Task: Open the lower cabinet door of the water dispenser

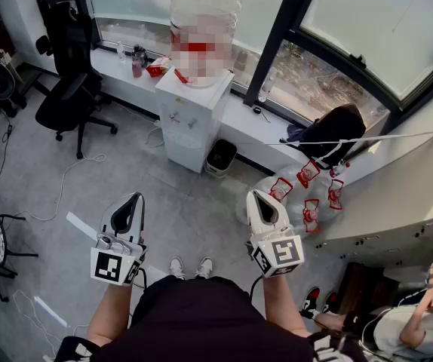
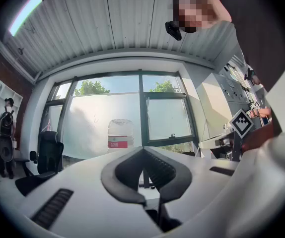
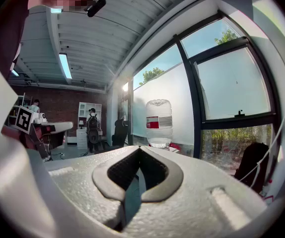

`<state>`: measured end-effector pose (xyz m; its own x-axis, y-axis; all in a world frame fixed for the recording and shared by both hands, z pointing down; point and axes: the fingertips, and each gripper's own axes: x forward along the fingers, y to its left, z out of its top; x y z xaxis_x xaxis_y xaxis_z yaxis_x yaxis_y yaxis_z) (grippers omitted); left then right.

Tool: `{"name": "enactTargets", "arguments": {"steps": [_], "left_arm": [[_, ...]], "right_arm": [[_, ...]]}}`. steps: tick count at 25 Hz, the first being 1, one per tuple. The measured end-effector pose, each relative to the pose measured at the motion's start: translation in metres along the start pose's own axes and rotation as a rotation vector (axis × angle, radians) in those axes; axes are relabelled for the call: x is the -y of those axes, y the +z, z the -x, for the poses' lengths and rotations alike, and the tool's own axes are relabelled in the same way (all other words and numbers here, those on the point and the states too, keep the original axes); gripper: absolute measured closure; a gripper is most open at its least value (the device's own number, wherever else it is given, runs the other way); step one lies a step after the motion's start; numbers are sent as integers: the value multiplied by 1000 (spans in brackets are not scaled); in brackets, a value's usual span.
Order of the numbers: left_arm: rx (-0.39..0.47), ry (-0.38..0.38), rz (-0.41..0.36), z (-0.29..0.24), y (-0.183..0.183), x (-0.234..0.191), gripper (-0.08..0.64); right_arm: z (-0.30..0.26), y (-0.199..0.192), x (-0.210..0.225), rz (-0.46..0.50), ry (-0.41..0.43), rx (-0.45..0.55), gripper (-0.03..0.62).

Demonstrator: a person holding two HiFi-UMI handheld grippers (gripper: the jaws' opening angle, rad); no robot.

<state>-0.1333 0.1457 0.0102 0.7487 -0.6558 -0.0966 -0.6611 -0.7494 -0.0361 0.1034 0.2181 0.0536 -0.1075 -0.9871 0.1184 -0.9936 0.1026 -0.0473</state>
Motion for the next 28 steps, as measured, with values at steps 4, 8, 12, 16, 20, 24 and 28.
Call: {"name": "enactTargets", "arguments": {"steps": [4,8,12,16,20,24,28], "left_arm": [[1,9,-4,2,0,3,554],[6,27,-13,5,2,7,554],[0,64,-21,9,1,10,554],[-12,115,-26,13,-2,16,554],[-29,148,-27,18,-7,23,554],[-32,156,-20,11,-12,23,554],[-41,148,-8,-3,-22,16,554]], "right_arm": [[2,-2,1,1,7,0,588],[5,-1,6,-41,22,28,588],[4,-5,15,-67,42,35,588],[5,-11,21,-69,85,18,588],[9,-25,28,-82,106,-7,588],[4,-25,36,-79,110,-10,588],[-8,-32,44,-84,98,-30,588]]}}
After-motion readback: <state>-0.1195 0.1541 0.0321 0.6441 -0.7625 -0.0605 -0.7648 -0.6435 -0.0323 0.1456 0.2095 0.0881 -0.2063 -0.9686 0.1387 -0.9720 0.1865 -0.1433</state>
